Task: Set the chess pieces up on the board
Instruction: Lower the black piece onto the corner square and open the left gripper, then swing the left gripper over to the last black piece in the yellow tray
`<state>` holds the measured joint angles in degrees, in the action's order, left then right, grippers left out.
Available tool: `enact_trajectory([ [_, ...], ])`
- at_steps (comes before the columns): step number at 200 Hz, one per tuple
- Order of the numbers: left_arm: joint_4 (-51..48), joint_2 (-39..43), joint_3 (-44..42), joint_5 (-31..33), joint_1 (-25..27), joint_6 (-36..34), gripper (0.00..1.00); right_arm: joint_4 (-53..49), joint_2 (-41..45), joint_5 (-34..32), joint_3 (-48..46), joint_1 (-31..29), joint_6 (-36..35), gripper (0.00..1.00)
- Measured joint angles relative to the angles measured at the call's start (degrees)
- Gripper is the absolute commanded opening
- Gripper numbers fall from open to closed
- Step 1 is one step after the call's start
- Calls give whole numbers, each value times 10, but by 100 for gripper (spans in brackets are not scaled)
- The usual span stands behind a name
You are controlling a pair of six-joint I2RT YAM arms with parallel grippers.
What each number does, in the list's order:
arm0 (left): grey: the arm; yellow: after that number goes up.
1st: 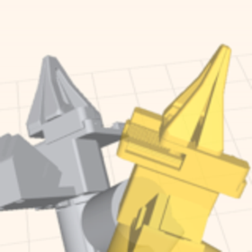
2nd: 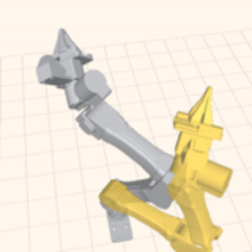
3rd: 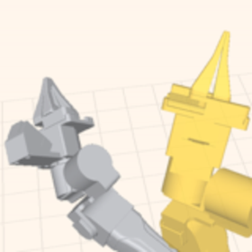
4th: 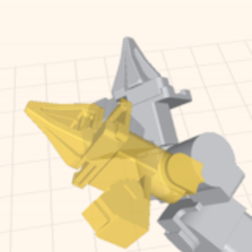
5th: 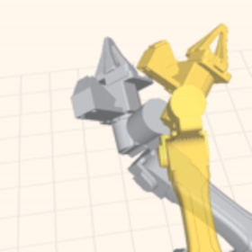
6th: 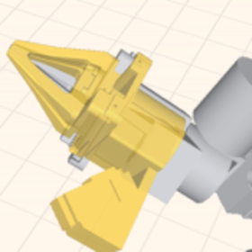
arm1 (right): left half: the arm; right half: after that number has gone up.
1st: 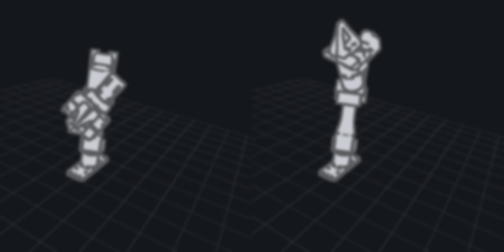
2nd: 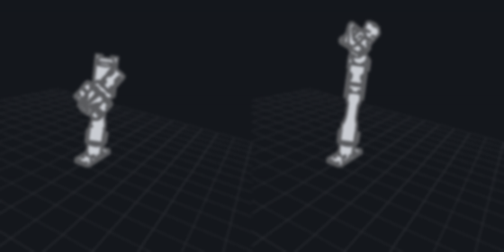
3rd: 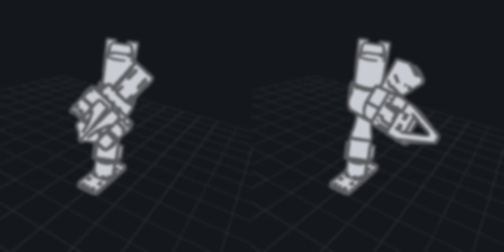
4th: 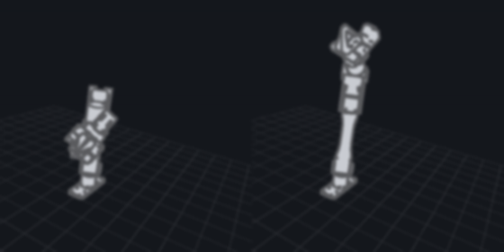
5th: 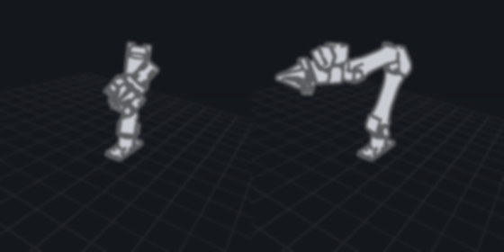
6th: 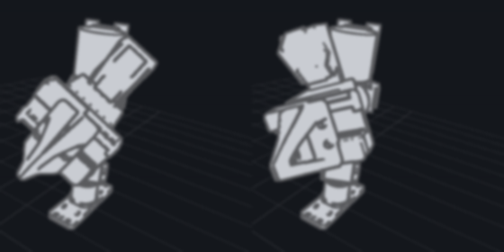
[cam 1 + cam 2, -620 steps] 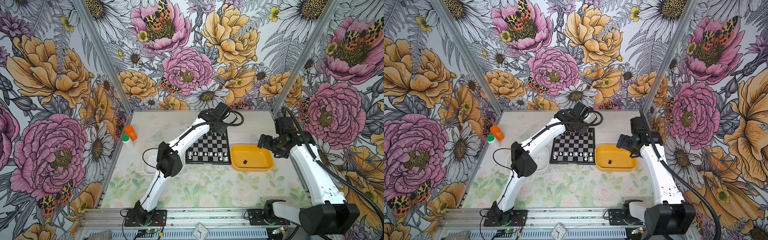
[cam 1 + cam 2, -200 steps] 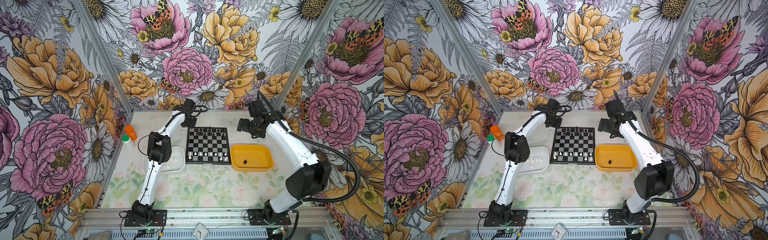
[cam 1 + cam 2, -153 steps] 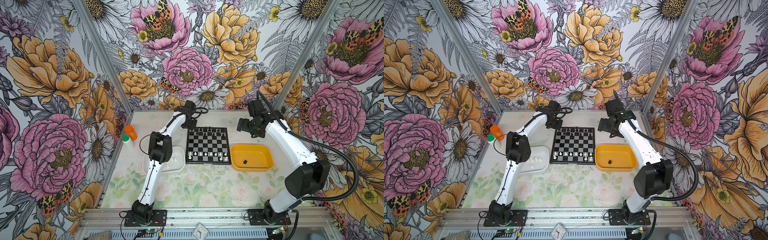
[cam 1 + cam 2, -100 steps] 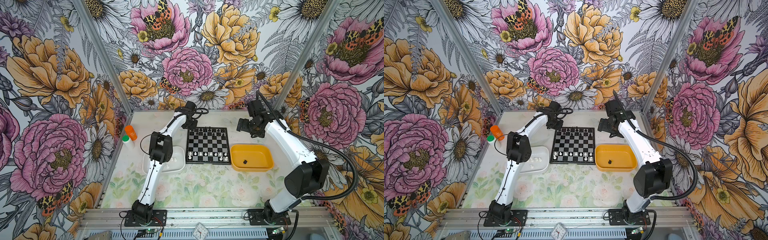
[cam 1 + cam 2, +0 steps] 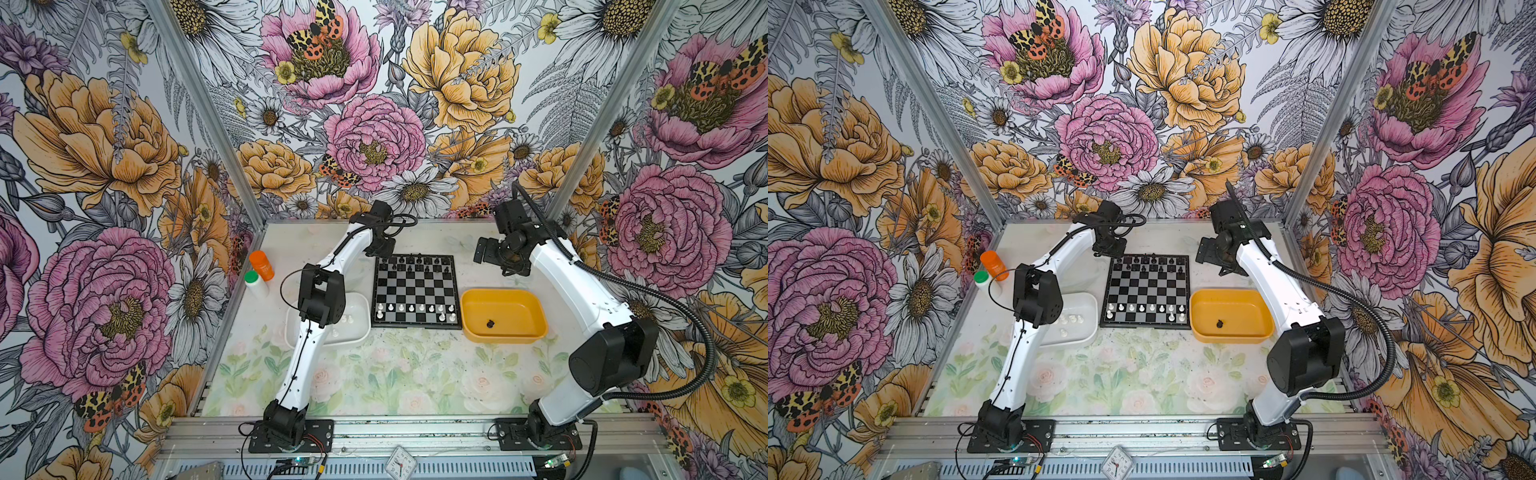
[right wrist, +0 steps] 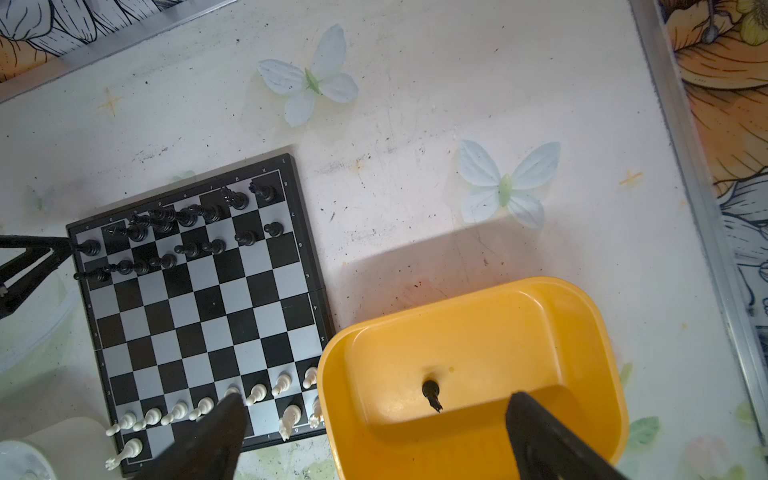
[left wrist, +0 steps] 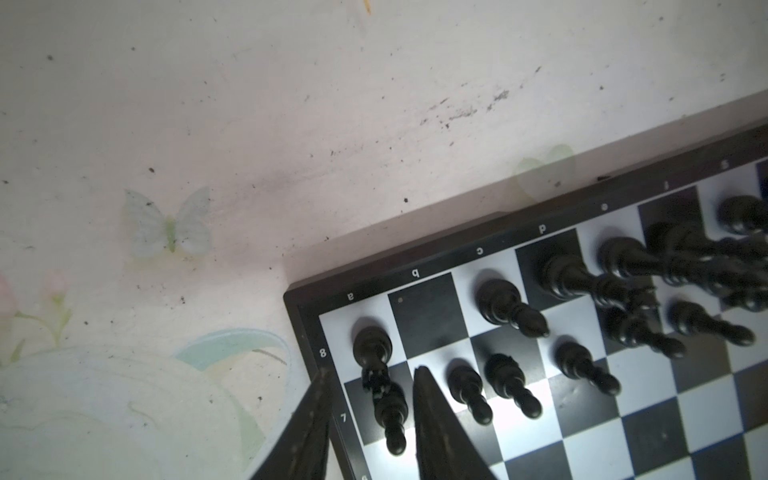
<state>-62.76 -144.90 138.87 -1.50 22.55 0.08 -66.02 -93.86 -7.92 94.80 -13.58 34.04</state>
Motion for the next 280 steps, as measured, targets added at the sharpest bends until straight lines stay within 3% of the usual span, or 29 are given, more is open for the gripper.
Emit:
enact_trajectory([
  [59, -3, 37, 3, 23, 41, 0, 49, -8, 36, -10, -18, 26, 0, 100],
  [128, -2, 146, 11, 28, 208, 16, 57, -56, 185, -63, -125, 119, 7, 100],
  [203, -3, 100, 29, 25, 328, 67, 61, -105, 285, -80, -174, 158, 0, 100],
  [280, -5, 7, 62, -7, 369, 101, 64, -131, 309, -78, -184, 177, -24, 100],
])
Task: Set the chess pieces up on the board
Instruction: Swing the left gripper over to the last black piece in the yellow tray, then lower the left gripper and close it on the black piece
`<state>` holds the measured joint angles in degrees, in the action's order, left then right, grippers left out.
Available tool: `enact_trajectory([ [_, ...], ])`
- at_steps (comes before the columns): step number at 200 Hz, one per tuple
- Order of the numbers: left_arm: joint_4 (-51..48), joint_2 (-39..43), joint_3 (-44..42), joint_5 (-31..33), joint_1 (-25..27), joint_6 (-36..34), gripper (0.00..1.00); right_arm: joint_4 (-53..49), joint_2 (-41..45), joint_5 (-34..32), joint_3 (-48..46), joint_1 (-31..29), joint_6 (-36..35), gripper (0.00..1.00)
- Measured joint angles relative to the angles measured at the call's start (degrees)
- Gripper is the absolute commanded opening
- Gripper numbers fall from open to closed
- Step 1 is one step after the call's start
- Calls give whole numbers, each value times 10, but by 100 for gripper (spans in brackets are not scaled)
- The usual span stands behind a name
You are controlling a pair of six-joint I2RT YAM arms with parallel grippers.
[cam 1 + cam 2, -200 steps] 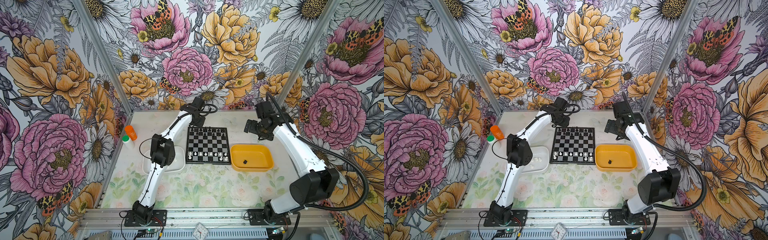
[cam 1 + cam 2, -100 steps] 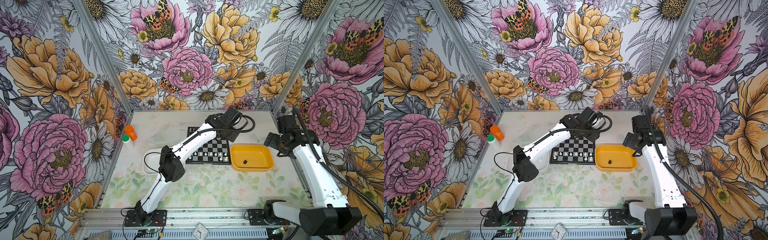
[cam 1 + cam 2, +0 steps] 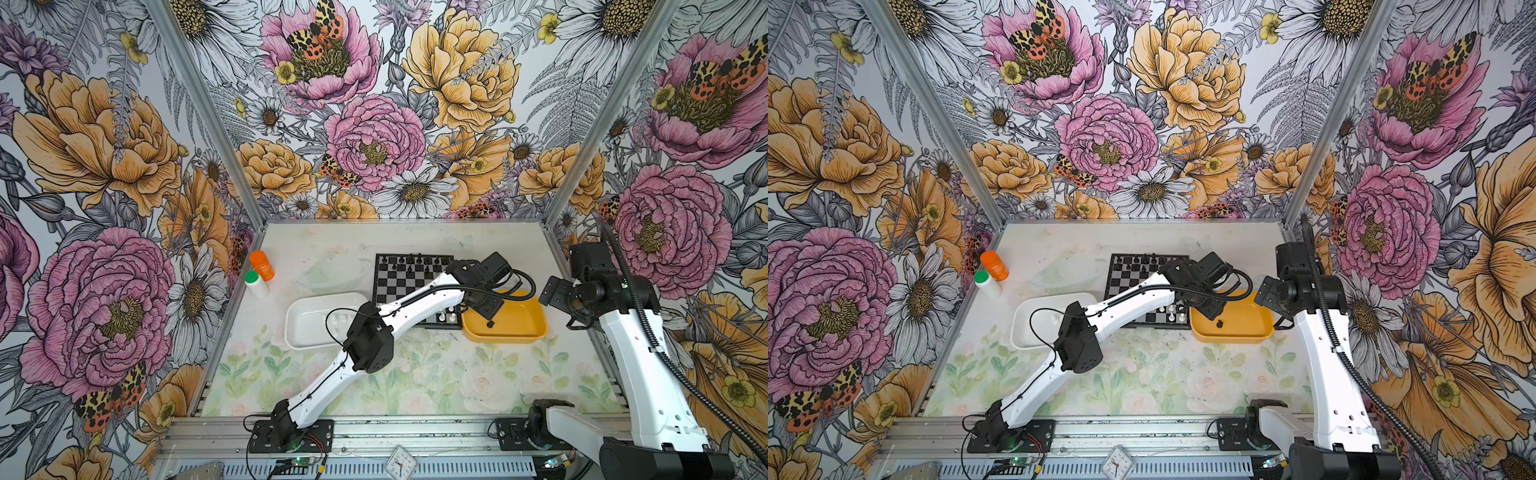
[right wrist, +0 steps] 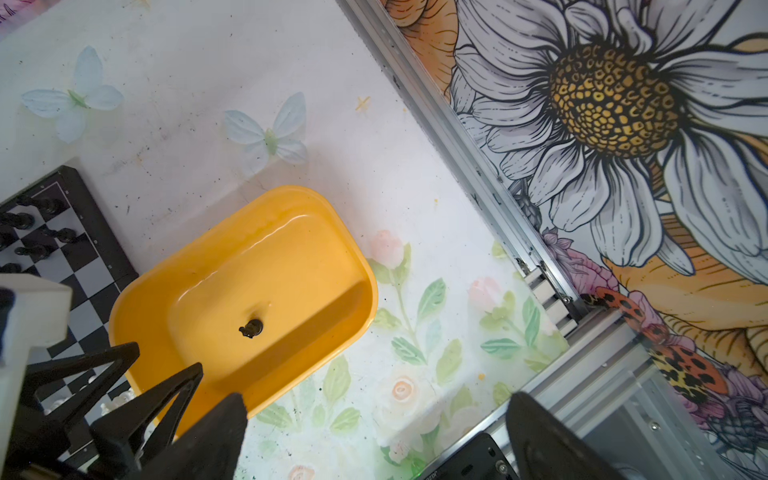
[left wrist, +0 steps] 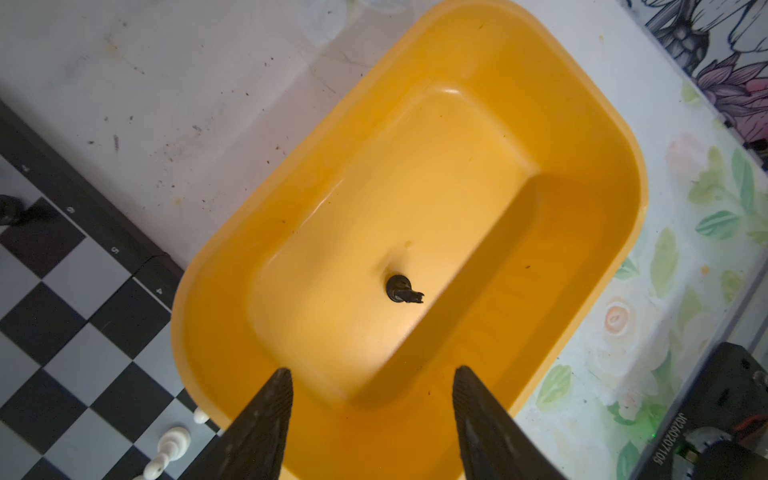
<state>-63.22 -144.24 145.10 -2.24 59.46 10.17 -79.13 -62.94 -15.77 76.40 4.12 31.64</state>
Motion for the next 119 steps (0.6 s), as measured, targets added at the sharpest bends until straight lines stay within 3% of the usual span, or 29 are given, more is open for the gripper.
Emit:
enact_trajectory([
  [119, 1, -49, 33, -35, -1, 7, 60, -4, -2, 10, -12, 9, -9, 100],
])
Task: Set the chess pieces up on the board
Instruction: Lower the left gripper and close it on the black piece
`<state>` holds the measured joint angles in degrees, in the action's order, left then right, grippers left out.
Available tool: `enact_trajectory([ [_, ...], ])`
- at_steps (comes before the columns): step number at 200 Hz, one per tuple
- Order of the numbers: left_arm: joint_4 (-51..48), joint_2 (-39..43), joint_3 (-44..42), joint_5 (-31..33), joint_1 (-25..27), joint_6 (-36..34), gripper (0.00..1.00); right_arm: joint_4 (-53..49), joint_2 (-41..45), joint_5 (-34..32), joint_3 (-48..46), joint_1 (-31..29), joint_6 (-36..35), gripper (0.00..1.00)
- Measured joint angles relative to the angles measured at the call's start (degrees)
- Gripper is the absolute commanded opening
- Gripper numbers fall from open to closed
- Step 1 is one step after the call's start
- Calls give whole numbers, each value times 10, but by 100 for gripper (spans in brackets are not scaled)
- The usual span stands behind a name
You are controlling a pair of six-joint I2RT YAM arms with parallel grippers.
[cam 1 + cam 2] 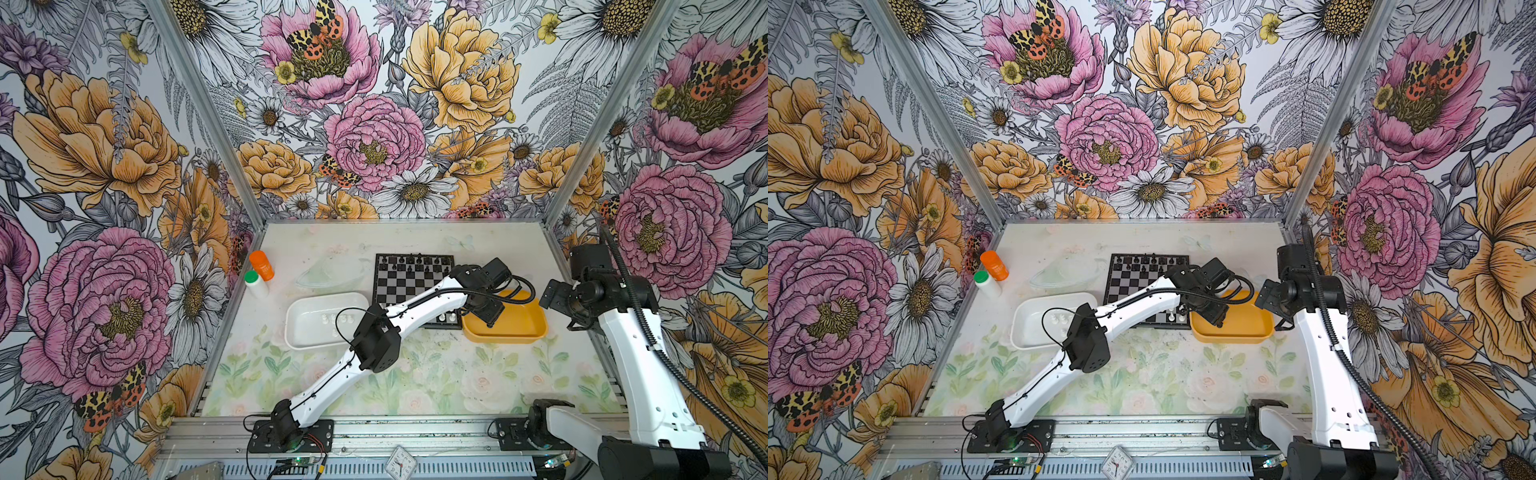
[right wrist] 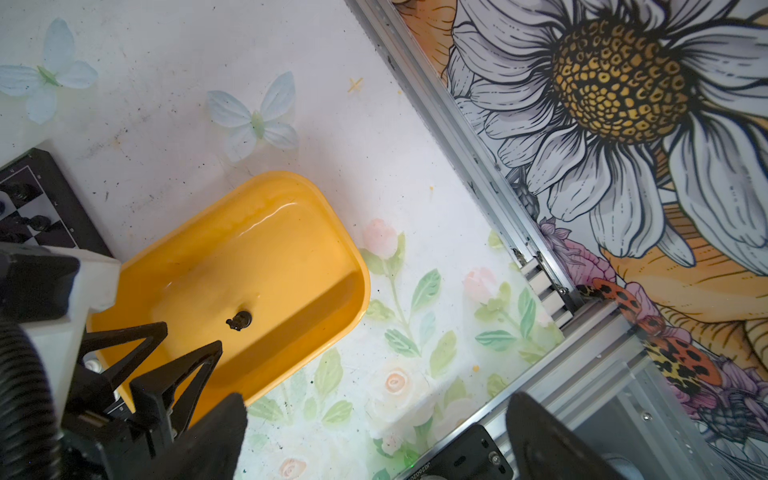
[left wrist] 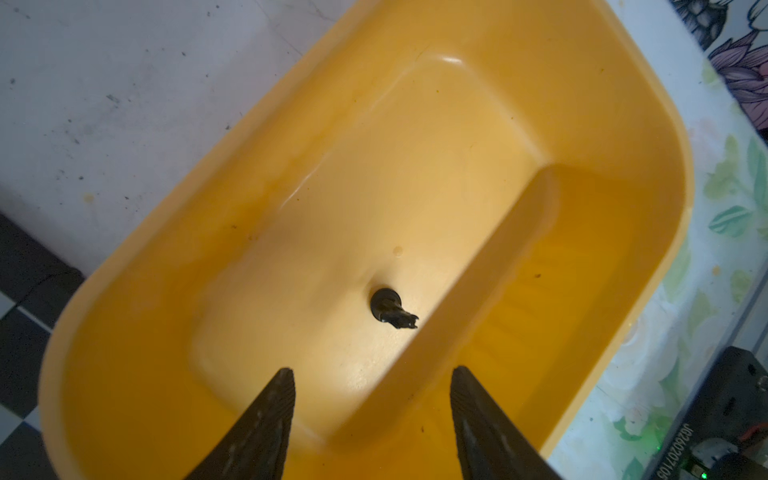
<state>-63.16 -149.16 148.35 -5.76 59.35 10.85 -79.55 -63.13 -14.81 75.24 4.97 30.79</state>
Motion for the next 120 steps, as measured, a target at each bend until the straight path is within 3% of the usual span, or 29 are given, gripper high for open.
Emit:
enact_trajectory([
  [23, 0, -4, 2, -1, 0, 4, 55, 0, -2, 0, 0, 4, 0, 100],
  [120, 2, -29, 13, -1, 2, 10, 54, -8, 8, 0, 0, 4, 1, 100],
])
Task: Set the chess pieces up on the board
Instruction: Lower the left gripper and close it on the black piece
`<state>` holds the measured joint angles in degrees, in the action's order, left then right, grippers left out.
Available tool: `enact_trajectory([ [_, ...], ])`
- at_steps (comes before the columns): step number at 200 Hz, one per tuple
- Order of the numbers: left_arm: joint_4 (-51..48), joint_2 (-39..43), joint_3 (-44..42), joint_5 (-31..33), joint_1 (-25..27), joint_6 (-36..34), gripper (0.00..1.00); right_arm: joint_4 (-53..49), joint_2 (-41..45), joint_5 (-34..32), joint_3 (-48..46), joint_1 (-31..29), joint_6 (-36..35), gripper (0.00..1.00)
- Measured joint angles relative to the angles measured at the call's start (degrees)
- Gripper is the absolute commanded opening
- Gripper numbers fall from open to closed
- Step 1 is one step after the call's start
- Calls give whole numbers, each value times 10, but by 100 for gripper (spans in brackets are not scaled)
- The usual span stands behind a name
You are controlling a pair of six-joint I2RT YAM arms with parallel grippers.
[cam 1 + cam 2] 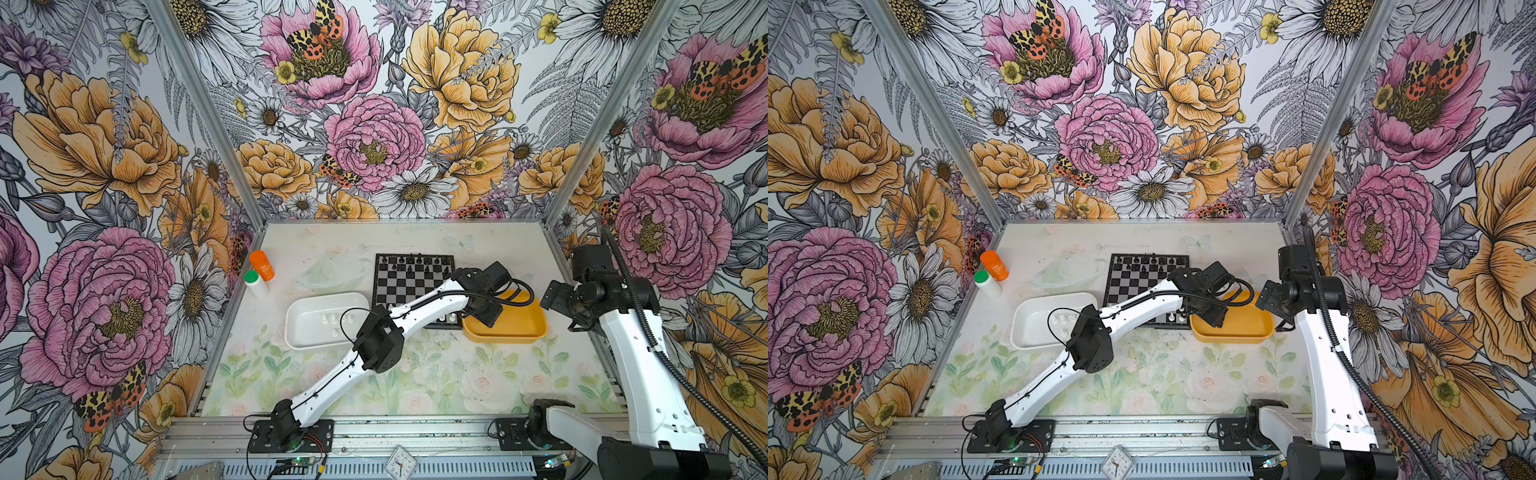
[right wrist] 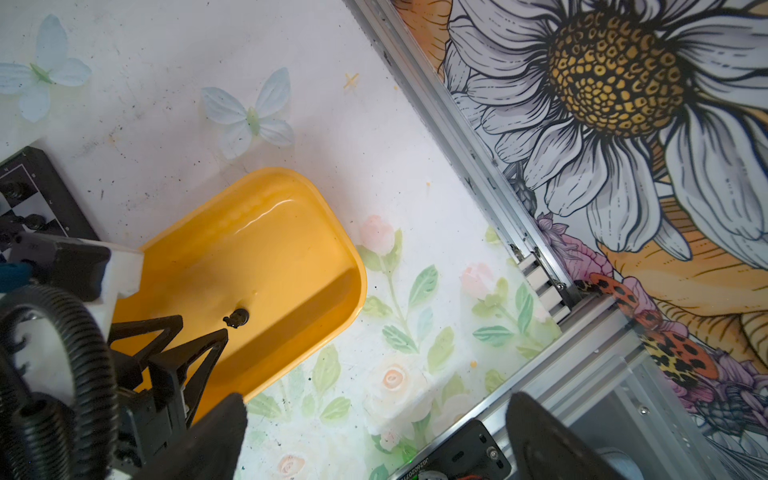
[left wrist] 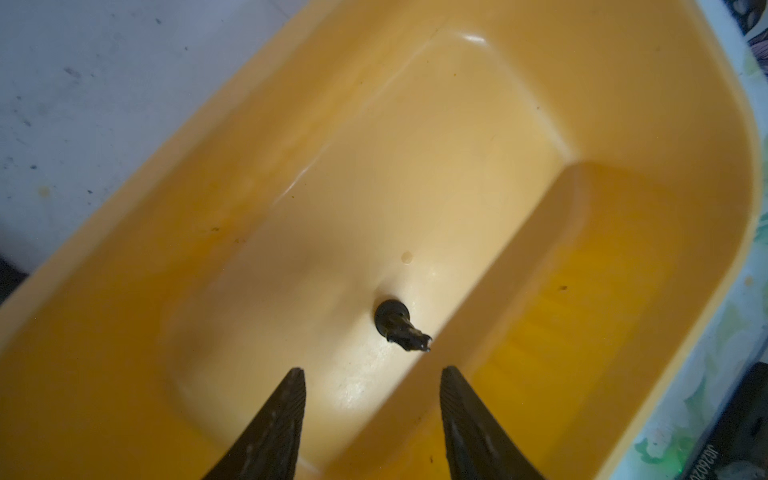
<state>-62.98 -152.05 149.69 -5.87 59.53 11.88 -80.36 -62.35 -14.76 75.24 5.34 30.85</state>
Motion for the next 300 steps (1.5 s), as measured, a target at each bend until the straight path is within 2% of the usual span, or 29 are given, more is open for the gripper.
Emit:
enact_trajectory([
  [67, 0, -15, 7, 0, 10, 0, 55, -10, 52, 11, -22, 0, 8, 100],
  [270, 24, -50, 31, 1, 15, 2, 51, -39, 72, -2, -19, 9, -4, 100],
  [300, 25, -50, 31, 1, 15, 3, 46, -39, 72, -5, -19, 11, -9, 99],
])
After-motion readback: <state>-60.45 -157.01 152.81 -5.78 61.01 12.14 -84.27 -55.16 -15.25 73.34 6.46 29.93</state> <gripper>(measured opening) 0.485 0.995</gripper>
